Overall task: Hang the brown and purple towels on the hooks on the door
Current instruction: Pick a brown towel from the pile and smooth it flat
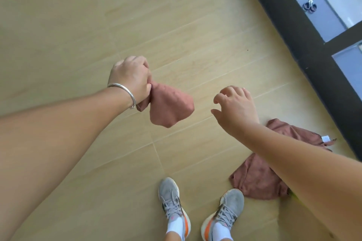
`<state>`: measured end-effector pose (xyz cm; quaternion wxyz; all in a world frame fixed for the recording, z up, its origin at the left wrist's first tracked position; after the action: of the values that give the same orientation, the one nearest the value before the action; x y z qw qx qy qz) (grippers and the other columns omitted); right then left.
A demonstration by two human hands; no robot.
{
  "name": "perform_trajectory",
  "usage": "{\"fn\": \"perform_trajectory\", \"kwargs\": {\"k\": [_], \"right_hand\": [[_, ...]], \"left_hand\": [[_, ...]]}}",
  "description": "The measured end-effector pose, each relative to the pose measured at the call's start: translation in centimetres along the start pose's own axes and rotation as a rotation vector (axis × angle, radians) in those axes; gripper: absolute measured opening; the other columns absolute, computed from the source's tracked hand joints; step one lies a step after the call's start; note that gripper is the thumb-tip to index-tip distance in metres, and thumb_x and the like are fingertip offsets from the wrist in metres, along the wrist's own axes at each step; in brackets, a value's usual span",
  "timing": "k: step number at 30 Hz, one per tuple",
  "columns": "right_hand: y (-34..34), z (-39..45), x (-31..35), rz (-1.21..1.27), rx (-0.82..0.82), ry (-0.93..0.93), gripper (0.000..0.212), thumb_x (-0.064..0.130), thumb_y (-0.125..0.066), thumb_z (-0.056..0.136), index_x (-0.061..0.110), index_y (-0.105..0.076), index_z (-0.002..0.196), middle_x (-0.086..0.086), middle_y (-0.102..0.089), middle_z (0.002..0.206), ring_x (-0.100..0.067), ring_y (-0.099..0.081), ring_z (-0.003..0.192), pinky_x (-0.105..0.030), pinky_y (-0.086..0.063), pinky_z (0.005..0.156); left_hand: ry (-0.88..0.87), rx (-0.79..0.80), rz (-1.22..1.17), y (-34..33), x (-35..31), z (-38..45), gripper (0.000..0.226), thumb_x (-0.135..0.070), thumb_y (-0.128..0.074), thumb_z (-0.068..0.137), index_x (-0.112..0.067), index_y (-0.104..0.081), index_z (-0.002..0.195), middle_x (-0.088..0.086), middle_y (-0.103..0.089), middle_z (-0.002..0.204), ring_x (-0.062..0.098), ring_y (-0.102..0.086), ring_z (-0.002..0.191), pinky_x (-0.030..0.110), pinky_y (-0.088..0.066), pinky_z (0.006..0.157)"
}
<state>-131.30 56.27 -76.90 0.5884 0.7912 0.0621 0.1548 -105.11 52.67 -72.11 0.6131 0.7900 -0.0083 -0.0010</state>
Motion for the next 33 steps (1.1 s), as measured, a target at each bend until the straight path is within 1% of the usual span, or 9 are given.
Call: {"fn": "perform_trajectory", "kwargs": {"k": [3, 6, 8, 11, 14, 22, 25, 28, 33], "right_hand": [[-0.5, 0.7, 3.6, 0.011, 0.02, 0.033, 0.032, 0.044, -0.059, 0.09, 0.026, -0.062, 0.116, 0.002, -0.053, 0.126, -0.021, -0.036, 0.129, -0.037, -0.02, 0.111], [-1.1, 1.3, 7.9, 0.083, 0.057, 0.066, 0.034, 0.047, -0.059, 0.089, 0.027, -0.063, 0.116, 0.004, -0.052, 0.128, -0.02, -0.035, 0.13, -0.035, -0.019, 0.112], [-1.4, 1.8, 11.4, 0.148, 0.071, 0.103, 0.035, 0.05, -0.06, 0.087, 0.029, -0.065, 0.115, 0.004, -0.052, 0.128, -0.019, -0.035, 0.129, -0.034, -0.019, 0.113], [-2.0, 2.9, 16.8, 0.244, 0.053, 0.122, 0.043, 0.057, -0.063, 0.081, 0.03, -0.067, 0.114, 0.003, -0.053, 0.127, -0.02, -0.039, 0.126, -0.036, -0.024, 0.11], [-2.8, 4.1, 20.9, 0.363, 0.067, 0.017, 0.055, 0.058, -0.067, 0.076, 0.03, -0.062, 0.122, -0.001, -0.052, 0.127, -0.024, -0.04, 0.124, -0.037, -0.029, 0.106], [-2.3, 7.6, 23.8, 0.483, -0.087, -0.063, 0.02, 0.025, -0.058, 0.087, 0.021, -0.071, 0.1, -0.001, -0.062, 0.111, -0.026, -0.049, 0.107, -0.038, -0.04, 0.091], [-0.5, 9.1, 24.1, 0.513, -0.119, -0.013, 0.018, 0.025, -0.054, 0.084, 0.019, -0.066, 0.096, 0.001, -0.062, 0.107, -0.023, -0.051, 0.103, -0.04, -0.043, 0.089], [1.6, 10.7, 24.3, 0.59, -0.049, 0.014, 0.016, 0.025, -0.048, 0.086, 0.026, -0.061, 0.094, 0.005, -0.068, 0.092, -0.023, -0.061, 0.083, -0.039, -0.051, 0.073], [4.4, 11.7, 25.0, 0.479, -0.028, 0.151, 0.016, 0.024, -0.051, 0.091, 0.029, -0.065, 0.097, 0.006, -0.071, 0.085, -0.021, -0.063, 0.079, -0.033, -0.047, 0.065]], "left_hand": [[0.106, 0.07, -0.106, -0.3, 1.8, -1.0, 0.01, -0.024, -0.062, 0.074, -0.027, -0.066, 0.066, -0.008, -0.058, 0.098, 0.019, -0.053, 0.103, 0.033, -0.041, 0.08], [0.291, 0.346, -0.327, -0.6, 4.1, -1.6, 0.018, -0.022, -0.053, 0.065, -0.02, -0.07, 0.06, -0.003, -0.066, 0.056, 0.021, -0.068, 0.072, 0.025, -0.049, 0.058], [0.351, 0.446, -0.453, -0.6, 5.6, -1.6, 0.017, -0.023, -0.057, 0.067, -0.016, -0.073, 0.064, 0.003, -0.065, 0.048, 0.021, -0.07, 0.067, 0.029, -0.056, 0.062], [0.356, 0.422, -0.524, -0.7, 7.6, -0.9, 0.015, -0.023, -0.064, 0.069, -0.012, -0.075, 0.07, 0.009, -0.072, 0.066, 0.026, -0.07, 0.072, 0.037, -0.058, 0.075], [0.376, 0.362, -0.56, -0.8, 9.3, -1.0, 0.016, -0.025, -0.069, 0.068, -0.013, -0.075, 0.075, 0.01, -0.073, 0.082, 0.024, -0.06, 0.066, 0.034, -0.056, 0.07], [0.469, 0.237, -0.703, -1.5, 14.4, -2.1, 0.011, -0.026, -0.07, 0.07, -0.016, -0.073, 0.074, 0.002, -0.07, 0.08, 0.019, -0.056, 0.065, 0.023, -0.042, 0.056], [0.413, 0.084, -0.722, -1.7, 16.0, -2.3, 0.008, -0.033, -0.067, 0.076, -0.029, -0.069, 0.083, -0.006, -0.067, 0.105, 0.015, -0.061, 0.088, 0.024, -0.046, 0.069], [0.224, 0.04, -0.721, -1.6, 16.0, -2.7, 0.038, -0.041, -0.071, 0.074, -0.037, -0.062, 0.11, -0.008, -0.05, 0.128, 0.011, -0.049, 0.117, 0.027, -0.041, 0.094], [0.19, -0.144, -0.709, -0.5, 15.2, -2.6, 0.028, -0.04, -0.071, 0.073, -0.04, -0.066, 0.101, -0.013, -0.053, 0.12, 0.011, -0.047, 0.114, 0.026, -0.039, 0.086]]}}
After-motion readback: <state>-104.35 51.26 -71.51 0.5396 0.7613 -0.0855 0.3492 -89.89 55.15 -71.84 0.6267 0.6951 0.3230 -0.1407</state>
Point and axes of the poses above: each hand's wrist, its own z-axis towards the middle knuckle, its own y-axis out of the back of the hand, x = y × z, the point moved 3 cm from there along z, towards the middle knuckle
